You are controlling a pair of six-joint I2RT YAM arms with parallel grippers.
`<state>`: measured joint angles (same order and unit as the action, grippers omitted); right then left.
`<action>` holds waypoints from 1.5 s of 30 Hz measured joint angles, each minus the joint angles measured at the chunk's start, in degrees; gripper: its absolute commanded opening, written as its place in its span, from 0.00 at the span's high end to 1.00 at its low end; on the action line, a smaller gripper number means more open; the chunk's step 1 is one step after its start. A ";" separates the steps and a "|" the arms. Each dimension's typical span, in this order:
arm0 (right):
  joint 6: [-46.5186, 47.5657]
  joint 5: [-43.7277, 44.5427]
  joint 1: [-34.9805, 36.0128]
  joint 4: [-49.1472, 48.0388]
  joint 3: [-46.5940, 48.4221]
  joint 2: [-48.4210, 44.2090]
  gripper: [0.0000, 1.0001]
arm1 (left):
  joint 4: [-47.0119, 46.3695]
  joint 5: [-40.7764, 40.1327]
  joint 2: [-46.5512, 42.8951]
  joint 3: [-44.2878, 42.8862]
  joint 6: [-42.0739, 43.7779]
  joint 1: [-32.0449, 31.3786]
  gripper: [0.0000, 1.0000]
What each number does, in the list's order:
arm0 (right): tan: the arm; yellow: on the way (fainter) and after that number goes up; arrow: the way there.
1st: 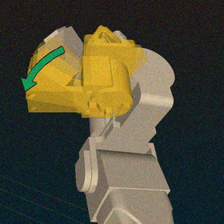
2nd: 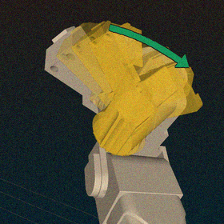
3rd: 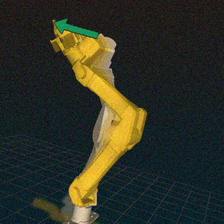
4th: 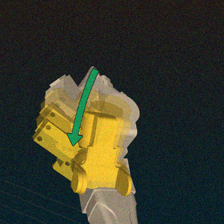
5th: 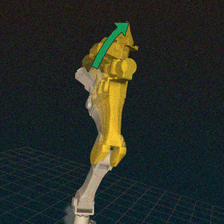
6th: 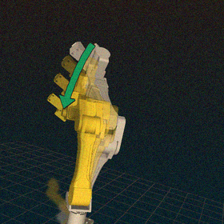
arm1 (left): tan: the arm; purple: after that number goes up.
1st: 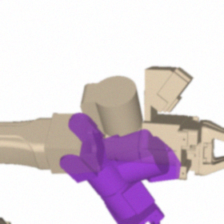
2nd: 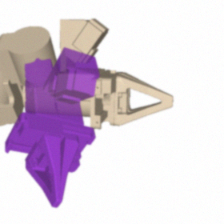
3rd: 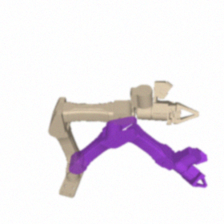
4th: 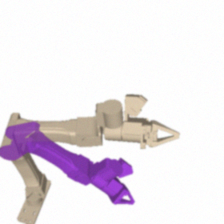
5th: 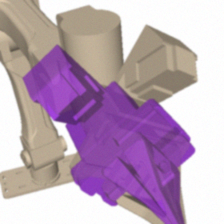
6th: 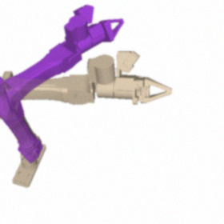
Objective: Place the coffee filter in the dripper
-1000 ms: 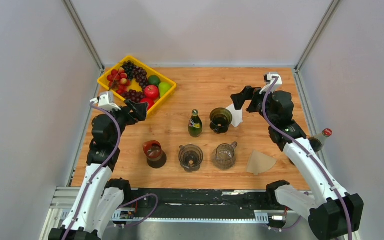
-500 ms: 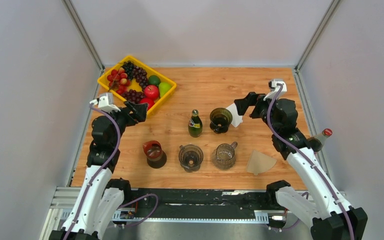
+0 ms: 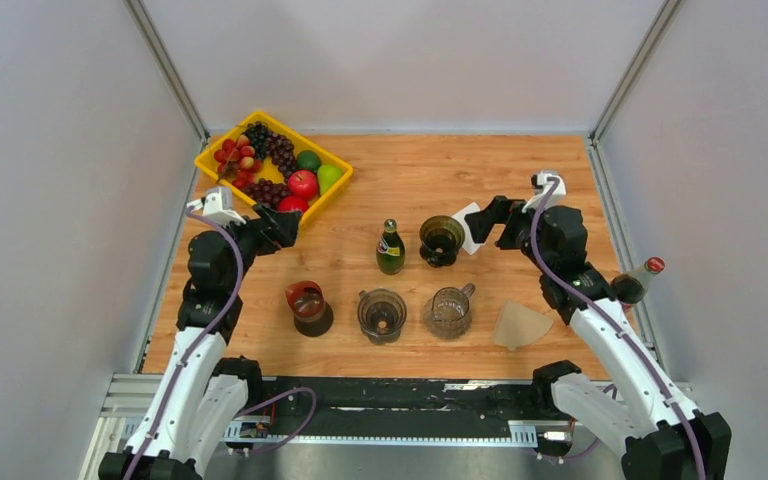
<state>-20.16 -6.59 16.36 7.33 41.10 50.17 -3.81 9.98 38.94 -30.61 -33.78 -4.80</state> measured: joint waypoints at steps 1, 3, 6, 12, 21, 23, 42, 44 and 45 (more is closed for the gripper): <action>-0.31 -0.17 0.00 0.00 0.00 0.44 0.00 | -0.07 0.37 0.33 0.00 -0.17 0.00 0.00; -1.22 -0.44 0.00 0.15 0.09 2.43 0.00 | -0.31 1.25 1.14 0.09 -0.66 0.00 0.00; -2.95 -0.39 0.02 0.46 0.35 7.50 0.00 | -0.31 2.21 2.14 0.35 -1.27 0.00 0.00; -5.92 0.81 1.16 1.88 2.75 20.81 0.12 | -0.24 3.89 2.93 0.57 -2.38 0.00 0.00; -8.33 4.46 5.42 1.90 9.75 36.39 0.43 | 2.32 3.93 2.47 0.98 -2.58 0.00 0.00; -8.57 4.90 6.23 1.86 10.88 38.40 0.50 | 2.82 3.72 2.29 1.18 -2.58 0.00 0.00; -9.51 8.92 8.20 3.80 12.26 37.24 1.00 | 4.35 2.36 2.27 1.31 -2.54 0.00 0.00; -9.20 8.61 8.20 5.40 12.81 35.85 1.00 | 4.46 2.36 2.27 1.31 -2.54 0.00 0.00; -9.05 8.50 8.20 6.36 13.25 34.99 1.00 | 4.46 2.36 2.27 1.31 -2.54 0.00 0.00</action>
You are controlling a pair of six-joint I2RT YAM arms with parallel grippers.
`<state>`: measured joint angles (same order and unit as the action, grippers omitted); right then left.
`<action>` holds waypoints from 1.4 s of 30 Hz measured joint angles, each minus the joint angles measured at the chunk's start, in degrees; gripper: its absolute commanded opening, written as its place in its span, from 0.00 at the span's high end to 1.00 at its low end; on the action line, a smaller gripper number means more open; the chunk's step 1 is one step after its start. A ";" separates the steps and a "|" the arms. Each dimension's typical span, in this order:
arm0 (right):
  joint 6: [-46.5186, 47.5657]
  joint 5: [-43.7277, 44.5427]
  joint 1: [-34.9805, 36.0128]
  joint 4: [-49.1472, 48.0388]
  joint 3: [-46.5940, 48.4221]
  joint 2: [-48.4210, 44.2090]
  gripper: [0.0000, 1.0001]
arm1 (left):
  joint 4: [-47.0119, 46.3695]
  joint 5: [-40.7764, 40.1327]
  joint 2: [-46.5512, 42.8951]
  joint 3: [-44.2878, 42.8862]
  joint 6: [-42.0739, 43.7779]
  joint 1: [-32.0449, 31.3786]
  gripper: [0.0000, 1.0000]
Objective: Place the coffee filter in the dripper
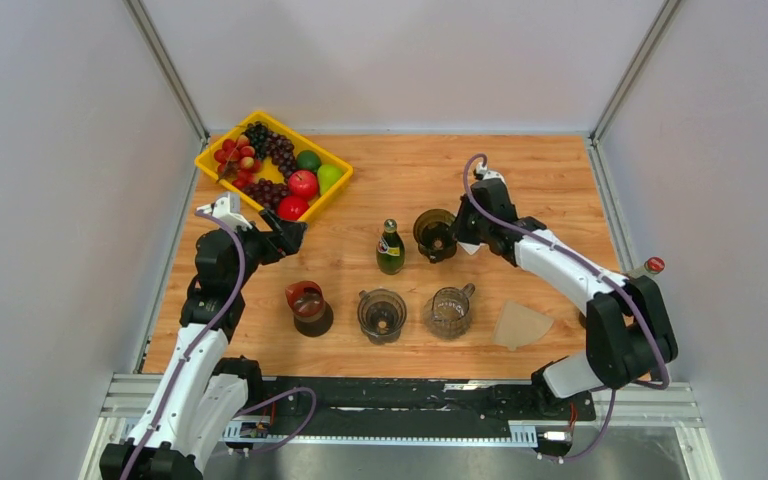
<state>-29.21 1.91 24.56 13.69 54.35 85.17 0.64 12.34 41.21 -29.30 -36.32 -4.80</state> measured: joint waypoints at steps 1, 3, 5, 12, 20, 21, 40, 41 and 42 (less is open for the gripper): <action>0.24 -0.07 0.00 1.14 0.61 -1.03 1.00 | 0.00 0.00 0.00 0.02 0.00 0.00 0.00; 0.63 -1.03 0.00 2.91 1.79 -2.75 1.00 | 0.00 0.00 0.00 0.02 0.00 0.00 0.00; 0.96 -2.47 0.00 4.52 2.78 -4.61 1.00 | 0.00 0.00 0.00 0.17 0.00 0.00 0.00; 2.45 -10.99 -0.66 13.09 5.01 -11.67 1.00 | 0.02 0.04 0.02 0.79 -0.04 0.00 0.00; 4.92 -17.46 -0.74 25.40 5.99 -16.65 1.00 | -0.02 0.26 0.31 0.83 -0.04 0.00 0.00; 5.22 -18.10 -0.74 26.62 5.99 -17.14 1.00 | -0.02 0.28 0.35 0.83 -0.04 0.00 0.00; 11.15 -24.92 -0.76 32.30 1.40 -19.45 0.97 | -0.02 0.39 0.96 0.90 -0.04 0.00 0.00; 11.45 -24.96 -0.74 32.26 1.20 -19.67 0.96 | -0.02 0.37 1.03 0.90 -0.02 0.00 0.00; 11.67 -24.98 -0.74 32.24 1.07 -19.85 0.96 | 0.00 0.28 1.09 0.90 -0.02 0.00 0.00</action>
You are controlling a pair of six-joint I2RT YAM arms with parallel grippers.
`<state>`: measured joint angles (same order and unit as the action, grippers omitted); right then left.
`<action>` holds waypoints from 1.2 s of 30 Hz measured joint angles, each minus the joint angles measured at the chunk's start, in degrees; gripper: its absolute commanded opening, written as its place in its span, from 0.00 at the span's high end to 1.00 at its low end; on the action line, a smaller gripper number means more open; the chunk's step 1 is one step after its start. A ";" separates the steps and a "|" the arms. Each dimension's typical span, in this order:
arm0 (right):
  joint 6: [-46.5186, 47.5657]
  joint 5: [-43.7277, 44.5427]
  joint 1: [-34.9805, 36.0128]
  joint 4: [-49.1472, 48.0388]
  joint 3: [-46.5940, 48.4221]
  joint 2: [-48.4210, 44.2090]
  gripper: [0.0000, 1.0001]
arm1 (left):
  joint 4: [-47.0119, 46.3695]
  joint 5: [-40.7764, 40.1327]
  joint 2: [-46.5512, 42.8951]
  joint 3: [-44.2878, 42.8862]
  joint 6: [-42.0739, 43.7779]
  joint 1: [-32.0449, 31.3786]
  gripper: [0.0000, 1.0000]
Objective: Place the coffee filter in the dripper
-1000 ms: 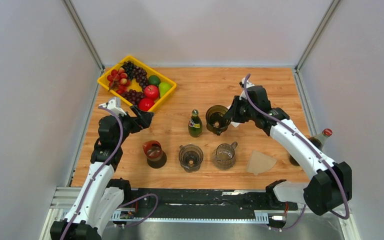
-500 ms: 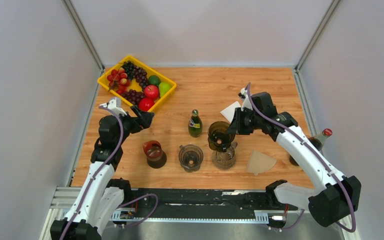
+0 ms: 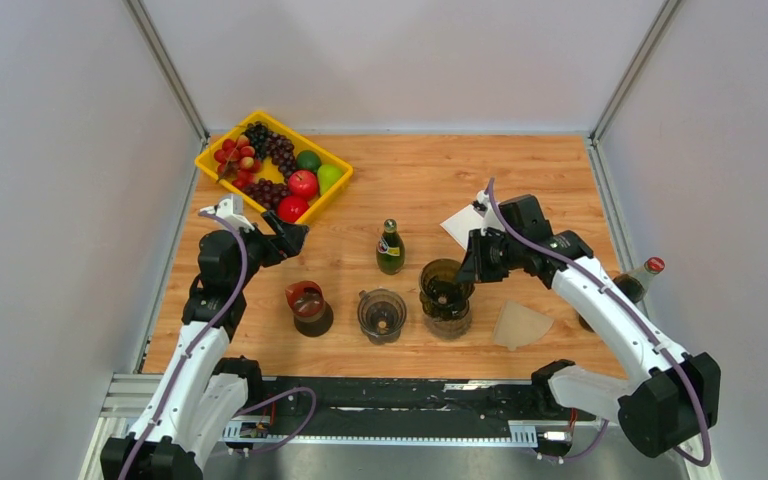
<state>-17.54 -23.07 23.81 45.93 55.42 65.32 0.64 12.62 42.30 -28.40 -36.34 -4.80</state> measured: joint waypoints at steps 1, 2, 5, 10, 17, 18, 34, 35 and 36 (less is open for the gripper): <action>0.22 -0.02 0.00 0.00 -0.11 -0.17 0.96 | -0.02 -0.09 0.04 0.00 0.00 0.00 0.00; 0.59 0.00 0.00 0.02 -0.22 -0.33 0.95 | -0.02 -0.15 0.07 0.00 0.00 0.00 0.00; 1.22 0.33 0.00 0.07 -0.24 -0.59 0.95 | 0.00 -0.37 0.15 0.00 0.00 0.00 0.00; 2.14 1.03 0.00 0.22 -0.24 -1.14 0.94 | 0.00 -0.72 0.55 0.00 0.00 0.00 0.00; 3.15 1.11 0.00 1.31 -0.24 -2.60 0.91 | 0.00 -0.72 0.59 0.00 0.02 0.00 0.00; 3.15 1.14 0.00 1.38 -0.24 -2.91 0.91 | 0.00 -0.72 0.59 0.00 0.02 0.00 0.00; 2.84 3.58 -0.02 1.44 -2.56 -5.18 0.60 | 0.02 -0.72 0.57 0.00 0.07 0.00 0.00; 2.84 3.89 -0.02 1.42 -2.56 -5.33 0.57 | 0.02 -0.72 0.57 0.00 0.07 0.00 0.00; 2.80 4.11 -0.02 1.42 -2.56 -5.42 0.51 | 0.02 -0.72 0.57 0.00 0.11 0.00 0.00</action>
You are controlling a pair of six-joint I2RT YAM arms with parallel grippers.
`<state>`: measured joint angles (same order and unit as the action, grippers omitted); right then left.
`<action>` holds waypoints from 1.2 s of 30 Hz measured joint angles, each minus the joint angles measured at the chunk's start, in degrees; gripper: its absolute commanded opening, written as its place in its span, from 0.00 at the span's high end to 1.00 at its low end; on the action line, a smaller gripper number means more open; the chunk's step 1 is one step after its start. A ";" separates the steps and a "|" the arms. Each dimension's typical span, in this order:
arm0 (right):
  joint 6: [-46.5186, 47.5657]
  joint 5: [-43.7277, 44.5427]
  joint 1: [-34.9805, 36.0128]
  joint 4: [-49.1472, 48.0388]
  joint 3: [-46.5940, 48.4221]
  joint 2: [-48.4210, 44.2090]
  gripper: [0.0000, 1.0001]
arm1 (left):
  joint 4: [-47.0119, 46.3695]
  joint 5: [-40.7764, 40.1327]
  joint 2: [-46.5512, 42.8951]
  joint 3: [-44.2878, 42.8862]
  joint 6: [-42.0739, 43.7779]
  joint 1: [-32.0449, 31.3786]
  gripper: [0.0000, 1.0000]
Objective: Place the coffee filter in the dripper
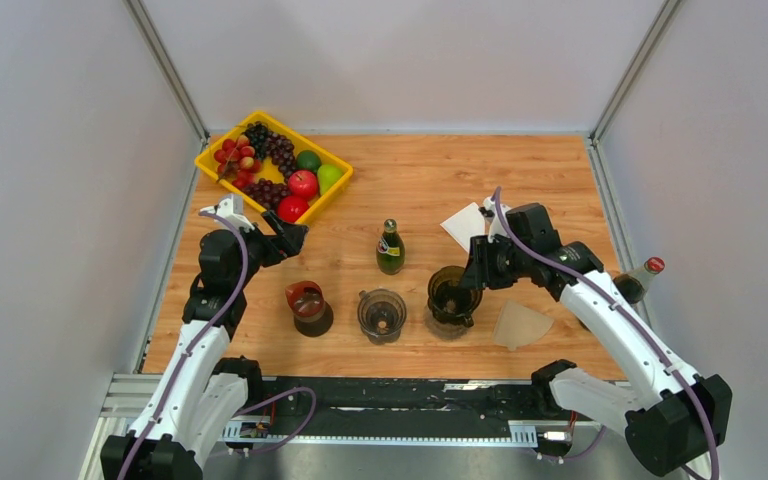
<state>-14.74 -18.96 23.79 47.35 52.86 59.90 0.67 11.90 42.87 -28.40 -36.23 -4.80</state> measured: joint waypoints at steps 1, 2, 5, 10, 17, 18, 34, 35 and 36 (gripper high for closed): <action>-0.07 0.17 0.00 0.00 0.00 0.00 0.46 | 0.00 0.00 0.00 0.00 0.04 0.00 0.00; -0.07 0.52 0.00 0.00 0.02 0.00 0.40 | 0.00 0.00 0.00 0.00 0.09 0.00 0.00; -0.26 1.62 0.00 0.04 0.42 0.00 0.20 | 0.00 0.00 0.00 0.00 0.11 0.00 0.00; -0.94 5.09 0.00 -0.02 3.32 -0.79 0.00 | 0.00 0.02 0.00 0.00 0.15 0.00 0.00; -3.69 15.17 -0.26 -0.55 7.58 -3.98 0.00 | 0.00 0.00 -0.02 0.00 0.52 0.00 0.00; -4.33 17.59 -0.28 -0.66 7.76 -4.15 0.00 | 0.00 0.00 -0.02 0.00 0.55 0.00 0.00; -8.96 31.91 -5.62 -7.58 7.02 8.44 0.00 | -0.02 0.04 1.49 0.00 0.55 0.00 0.00; -9.33 32.09 -5.95 -8.87 7.04 10.19 0.00 | -0.02 0.04 1.64 0.00 0.55 0.00 0.00; -9.75 32.39 -6.29 -10.05 7.10 12.22 0.01 | -0.02 0.04 1.73 0.00 0.55 0.00 0.00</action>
<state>-24.49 13.43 17.50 37.30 59.96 72.12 0.64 11.94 44.60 -28.40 -35.68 -4.80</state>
